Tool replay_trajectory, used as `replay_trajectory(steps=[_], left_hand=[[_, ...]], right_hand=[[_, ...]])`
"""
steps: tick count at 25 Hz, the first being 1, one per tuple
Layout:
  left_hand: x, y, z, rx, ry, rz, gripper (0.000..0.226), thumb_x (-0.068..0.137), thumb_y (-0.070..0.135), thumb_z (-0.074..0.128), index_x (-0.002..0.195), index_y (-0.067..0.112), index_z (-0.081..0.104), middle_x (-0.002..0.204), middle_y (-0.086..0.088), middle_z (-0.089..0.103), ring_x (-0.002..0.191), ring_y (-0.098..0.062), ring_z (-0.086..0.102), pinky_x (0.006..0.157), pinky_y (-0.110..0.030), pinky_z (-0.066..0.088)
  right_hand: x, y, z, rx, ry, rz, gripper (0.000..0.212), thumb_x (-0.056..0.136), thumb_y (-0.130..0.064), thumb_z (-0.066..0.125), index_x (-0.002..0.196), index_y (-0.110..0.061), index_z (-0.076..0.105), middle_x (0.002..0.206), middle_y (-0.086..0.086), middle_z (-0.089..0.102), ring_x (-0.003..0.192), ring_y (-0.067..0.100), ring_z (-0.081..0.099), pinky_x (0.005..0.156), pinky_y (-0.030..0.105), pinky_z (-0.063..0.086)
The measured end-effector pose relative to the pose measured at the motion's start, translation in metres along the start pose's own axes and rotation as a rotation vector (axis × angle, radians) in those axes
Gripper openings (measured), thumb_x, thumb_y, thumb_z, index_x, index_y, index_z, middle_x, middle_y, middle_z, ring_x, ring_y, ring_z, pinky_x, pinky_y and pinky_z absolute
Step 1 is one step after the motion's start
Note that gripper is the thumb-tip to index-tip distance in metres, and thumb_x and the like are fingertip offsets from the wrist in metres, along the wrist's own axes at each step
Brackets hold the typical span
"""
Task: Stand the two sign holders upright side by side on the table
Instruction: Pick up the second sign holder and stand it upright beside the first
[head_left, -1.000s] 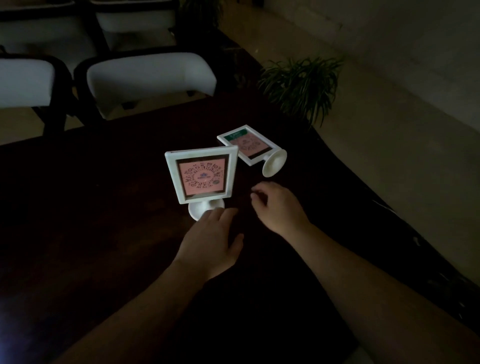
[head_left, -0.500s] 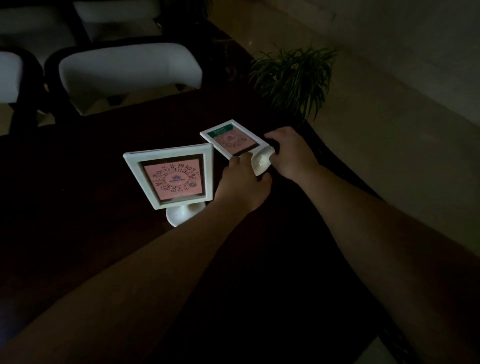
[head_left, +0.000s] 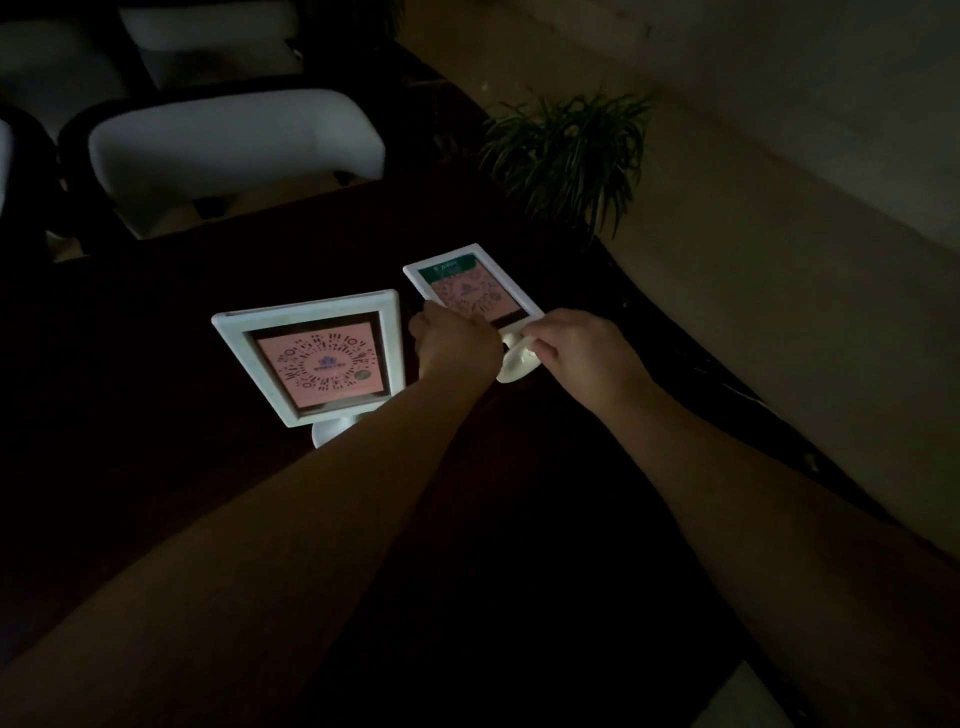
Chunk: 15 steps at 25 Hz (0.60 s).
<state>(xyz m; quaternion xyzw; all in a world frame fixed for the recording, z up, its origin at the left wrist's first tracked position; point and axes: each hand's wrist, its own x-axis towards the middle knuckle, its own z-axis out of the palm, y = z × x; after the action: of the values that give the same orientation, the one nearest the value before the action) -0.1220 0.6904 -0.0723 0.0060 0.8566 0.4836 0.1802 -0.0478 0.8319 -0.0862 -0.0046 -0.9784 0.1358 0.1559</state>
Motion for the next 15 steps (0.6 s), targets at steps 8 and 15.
replay_trajectory(steps=[8, 15], left_hand=[[-0.006, -0.011, 0.013, -0.465, -0.066, -0.117, 0.019, 0.093, 0.013, 0.062, 0.111, 0.018, 0.064, 0.089, 0.009, 0.063, 0.086, -0.015, 0.065, 0.06, -0.027, 0.05], [-0.034, -0.011, 0.012, -0.417, -0.018, 0.12, 0.014, 0.093, 0.019, 0.065, 0.1, 0.031, 0.062, 0.094, 0.017, 0.068, 0.092, -0.008, 0.067, 0.077, -0.029, 0.055]], right_hand=[[-0.072, 0.014, -0.01, 0.011, 0.048, -0.028, 0.015, 0.083, -0.005, 0.073, 0.098, -0.006, 0.073, 0.093, 0.01, 0.07, 0.085, 0.026, 0.065, 0.068, 0.042, 0.057], [-0.057, 0.01, -0.026, 0.442, 0.236, 0.449, 0.036, 0.088, -0.036, 0.064, 0.122, -0.025, 0.058, 0.121, -0.005, 0.061, 0.106, 0.005, 0.059, 0.089, 0.03, 0.054]])
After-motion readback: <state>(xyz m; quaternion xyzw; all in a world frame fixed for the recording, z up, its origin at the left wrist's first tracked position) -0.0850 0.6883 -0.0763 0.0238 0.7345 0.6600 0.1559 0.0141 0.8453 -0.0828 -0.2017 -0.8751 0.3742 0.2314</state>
